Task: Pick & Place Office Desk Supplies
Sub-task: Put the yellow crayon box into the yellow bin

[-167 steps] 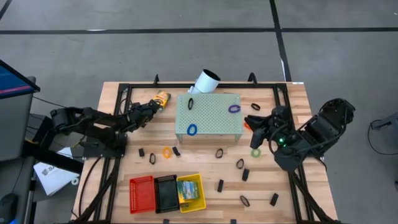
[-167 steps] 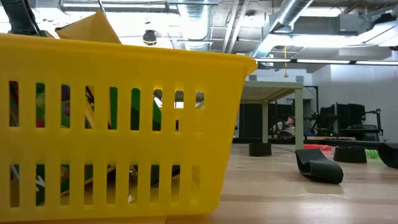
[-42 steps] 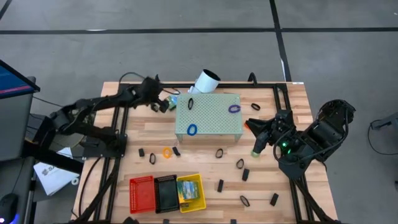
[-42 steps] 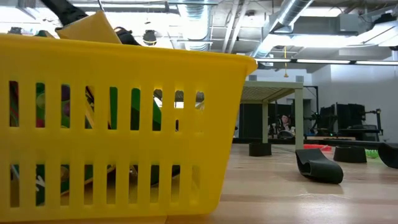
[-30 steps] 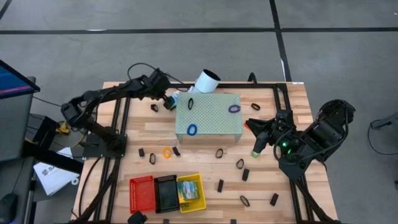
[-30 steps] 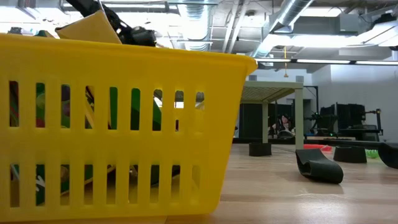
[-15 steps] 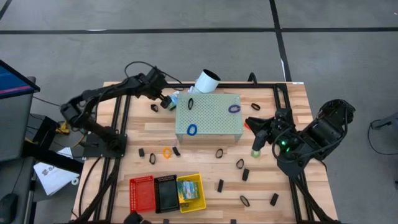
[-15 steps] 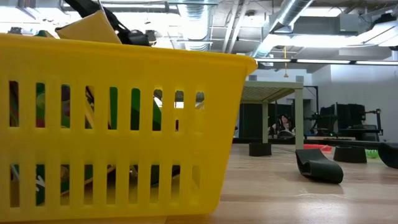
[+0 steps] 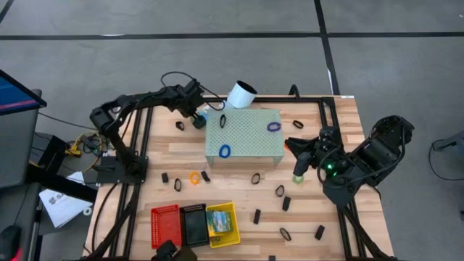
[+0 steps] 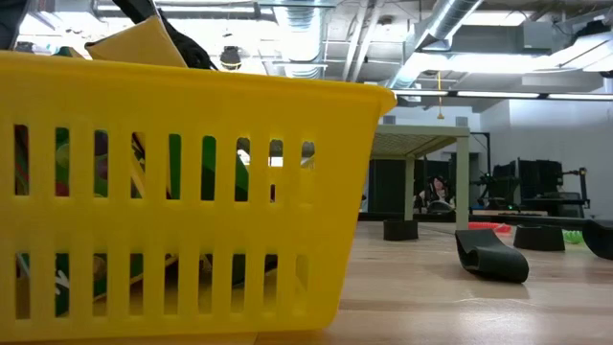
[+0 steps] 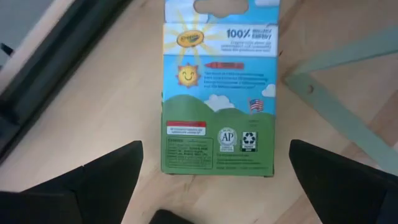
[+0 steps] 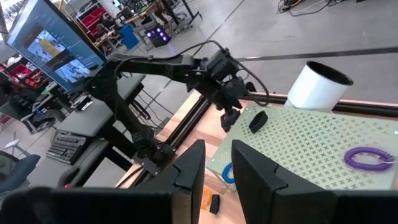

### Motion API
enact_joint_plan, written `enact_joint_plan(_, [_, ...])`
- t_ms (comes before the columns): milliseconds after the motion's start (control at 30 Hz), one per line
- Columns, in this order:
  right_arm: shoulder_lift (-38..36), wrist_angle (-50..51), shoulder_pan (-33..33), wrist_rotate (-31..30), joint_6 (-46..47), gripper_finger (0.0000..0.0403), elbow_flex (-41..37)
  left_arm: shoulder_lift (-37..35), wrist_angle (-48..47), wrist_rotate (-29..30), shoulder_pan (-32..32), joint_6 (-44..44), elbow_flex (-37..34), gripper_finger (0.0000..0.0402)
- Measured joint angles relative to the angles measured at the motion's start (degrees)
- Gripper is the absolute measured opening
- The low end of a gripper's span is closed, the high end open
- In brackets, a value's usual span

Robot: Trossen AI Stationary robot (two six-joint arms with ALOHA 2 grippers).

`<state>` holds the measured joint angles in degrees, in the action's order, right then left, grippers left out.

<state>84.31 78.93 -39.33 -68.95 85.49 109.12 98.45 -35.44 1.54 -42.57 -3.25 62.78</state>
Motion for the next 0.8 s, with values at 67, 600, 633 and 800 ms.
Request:
enact_joint_plan(67, [-0.02,-0.13,0.0,0.0,0.0,0.0077,0.0,0.87,-0.06,0.0,0.02,-0.86,0.0,0.04])
enact_joint_plan(600, [-0.02,0.16,0.13,0.17,0.0,0.0077,0.0,2.24,1.39,-0.47,1.03,-1.92,0.0,0.04])
enact_joint_plan(633, [-0.02,0.16,0.13,0.17,0.0,0.0077,0.0,2.46,1.38,-0.55,1.03,-1.92,0.0,0.04])
enact_joint_plan(800, [-0.02,-0.12,0.11,0.17,0.02,0.0077,0.0,2.63,1.03,-1.36,1.75,-2.4,-0.35,0.04])
